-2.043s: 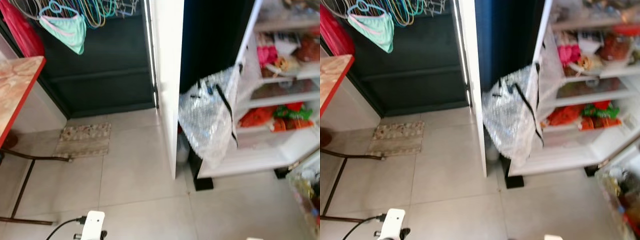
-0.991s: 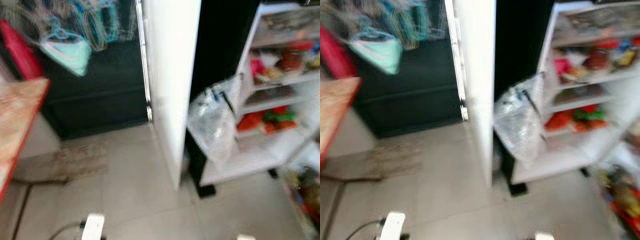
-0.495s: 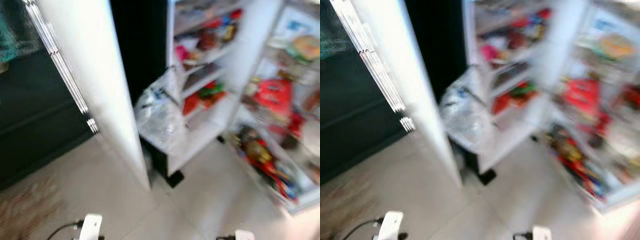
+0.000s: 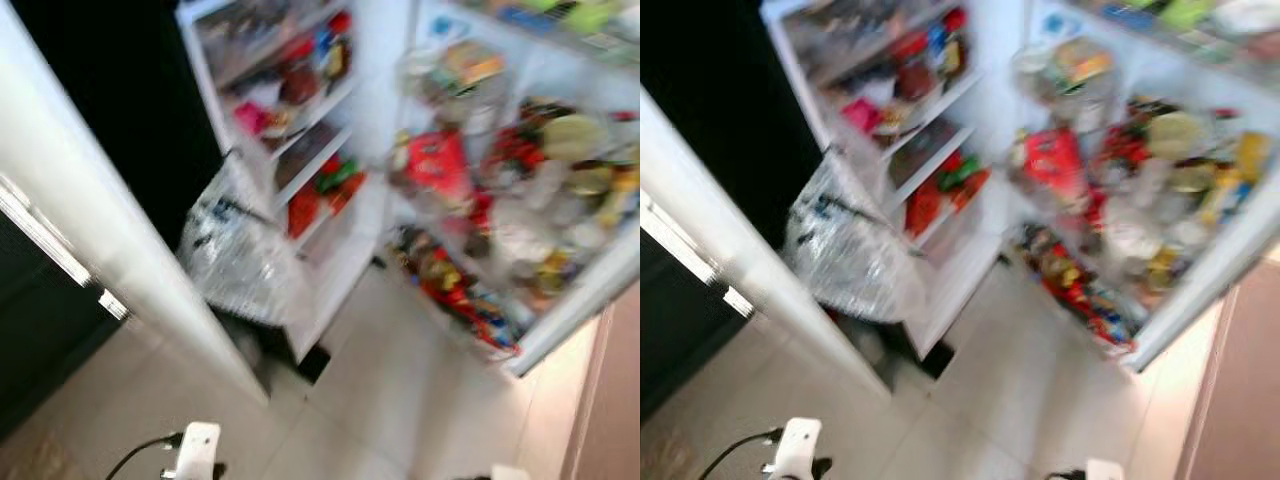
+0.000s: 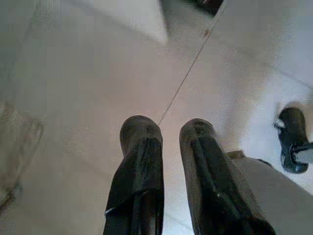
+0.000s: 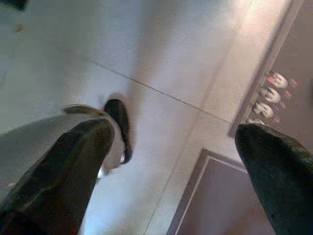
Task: Restocking fridge
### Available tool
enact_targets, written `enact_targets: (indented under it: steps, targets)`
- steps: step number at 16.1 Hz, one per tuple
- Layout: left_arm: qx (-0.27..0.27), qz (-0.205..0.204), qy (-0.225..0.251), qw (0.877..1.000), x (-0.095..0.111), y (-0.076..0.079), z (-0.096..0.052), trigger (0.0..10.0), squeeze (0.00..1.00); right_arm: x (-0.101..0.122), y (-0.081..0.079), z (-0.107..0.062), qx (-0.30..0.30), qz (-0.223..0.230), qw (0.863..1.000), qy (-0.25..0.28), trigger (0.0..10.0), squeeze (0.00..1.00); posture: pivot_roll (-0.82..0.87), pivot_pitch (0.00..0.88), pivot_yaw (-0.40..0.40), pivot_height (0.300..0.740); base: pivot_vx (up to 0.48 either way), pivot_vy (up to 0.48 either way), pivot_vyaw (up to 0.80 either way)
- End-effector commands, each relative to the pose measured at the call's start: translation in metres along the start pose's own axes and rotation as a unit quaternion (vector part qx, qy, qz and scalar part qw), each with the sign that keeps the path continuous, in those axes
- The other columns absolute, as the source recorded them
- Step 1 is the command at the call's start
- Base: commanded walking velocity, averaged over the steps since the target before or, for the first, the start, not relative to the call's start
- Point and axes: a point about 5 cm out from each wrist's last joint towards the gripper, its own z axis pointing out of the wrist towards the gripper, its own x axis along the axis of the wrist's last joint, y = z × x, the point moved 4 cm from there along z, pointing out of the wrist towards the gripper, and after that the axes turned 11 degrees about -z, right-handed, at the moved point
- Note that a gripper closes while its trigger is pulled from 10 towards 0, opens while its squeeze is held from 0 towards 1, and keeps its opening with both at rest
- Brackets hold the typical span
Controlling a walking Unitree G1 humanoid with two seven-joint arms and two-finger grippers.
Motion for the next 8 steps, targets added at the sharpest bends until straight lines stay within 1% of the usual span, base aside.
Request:
enact_targets:
  steps: [1,3,4,5,7,8]
  targets:
    - [0.014,0.009,-0.019,1.0,-0.013,-0.011,-0.003,10.0,0.0,-0.012,-0.009,-0.003,0.009,0.005,1.0,-0.017,10.0,0.0,-0.05,0.136,0.08,0.74,0.0,0.0,-0.79]
    - [0.016,0.009,-0.019,1.0,-0.014,-0.014,-0.004,10.0,0.0,-0.007,-0.01,-0.002,0.007,0.005,1.0,-0.011,10.0,0.0,-0.05,0.136,0.08,0.74,0.0,0.0,-0.79]
    - [0.019,0.009,-0.022,1.0,-0.016,-0.016,-0.005,10.0,0.0,0.001,-0.008,0.0,-0.003,0.011,1.0,0.001,10.0,0.0,-0.05,0.136,0.08,0.74,0.0,0.0,-0.78]
    - [0.019,0.009,-0.023,0.999,-0.017,-0.017,-0.005,10.0,0.0,0.007,-0.004,0.001,-0.01,0.012,1.0,0.009,10.0,0.0,-0.05,0.136,0.08,0.74,0.0,0.0,0.0]
    - [0.021,0.009,-0.027,0.999,-0.02,-0.019,-0.006,10.0,0.0,0.024,0.009,0.003,-0.034,0.016,0.999,0.037,10.0,0.0,-0.05,0.141,0.08,0.74,0.0,0.0,0.0]
    - [0.021,0.009,-0.029,0.999,-0.021,-0.019,-0.006,10.0,0.0,0.039,0.023,0.004,-0.056,0.021,0.996,0.064,10.0,0.0,-0.06,0.141,0.079,0.74,0.0,0.0,0.0]
